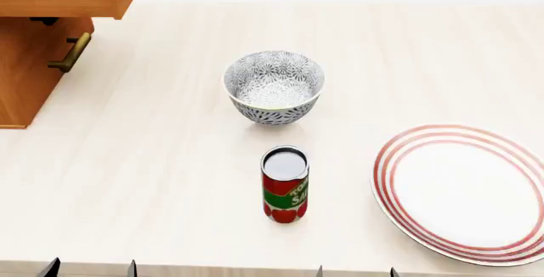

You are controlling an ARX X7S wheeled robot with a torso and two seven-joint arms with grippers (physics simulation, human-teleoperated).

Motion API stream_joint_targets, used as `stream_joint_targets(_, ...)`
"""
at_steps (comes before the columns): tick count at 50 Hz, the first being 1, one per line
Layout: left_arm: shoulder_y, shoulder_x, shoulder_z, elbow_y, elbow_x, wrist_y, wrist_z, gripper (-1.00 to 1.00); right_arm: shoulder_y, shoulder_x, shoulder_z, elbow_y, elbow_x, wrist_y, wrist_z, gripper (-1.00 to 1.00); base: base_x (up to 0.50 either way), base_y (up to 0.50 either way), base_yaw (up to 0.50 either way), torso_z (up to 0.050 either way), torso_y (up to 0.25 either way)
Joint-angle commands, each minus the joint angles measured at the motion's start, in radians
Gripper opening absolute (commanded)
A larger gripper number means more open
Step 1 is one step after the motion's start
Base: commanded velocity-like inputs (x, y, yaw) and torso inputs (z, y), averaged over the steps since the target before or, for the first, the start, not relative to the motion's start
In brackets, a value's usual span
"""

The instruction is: Put the bowl on top of the cabinet.

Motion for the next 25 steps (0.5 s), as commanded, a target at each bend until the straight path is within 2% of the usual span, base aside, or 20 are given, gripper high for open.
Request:
stream_joint_targets(1, -0.007, -0.015, 0.019, -0.018, -0.016, 0.009, -0.018, 1.00, -0.002, 0.016, -0.019, -0.004, 0.035, -0.013, 0.003, 1.00, 0.00, 0.00, 0.00, 0.000, 0.000)
stream_joint_targets(12, -0.003, -0.054, 0.077, -0.001, -0.019, -0.032, -0.059, 1.00, 0.005, 0.047, -0.052, 0.012, 0.058, -0.021, 0.048, 1.00, 0.00, 0.00, 0.00, 0.000, 0.000)
stream_joint_targets(13, 0.000, -0.054, 0.077, -0.001, -0.036, 0.002, -0.049, 1.00, 0.005, 0.049, -0.053, 0.015, 0.059, -0.023, 0.051, 1.00, 0.00, 0.00, 0.00, 0.000, 0.000)
stream_joint_targets(25, 0.031, -0.079, 0.089, 0.218, -0.052, -0.109, -0.089, 1.00, -0.009, 0.069, -0.065, -0.083, 0.052, -0.006, 0.110, 1.00, 0.00, 0.00, 0.00, 0.000, 0.000)
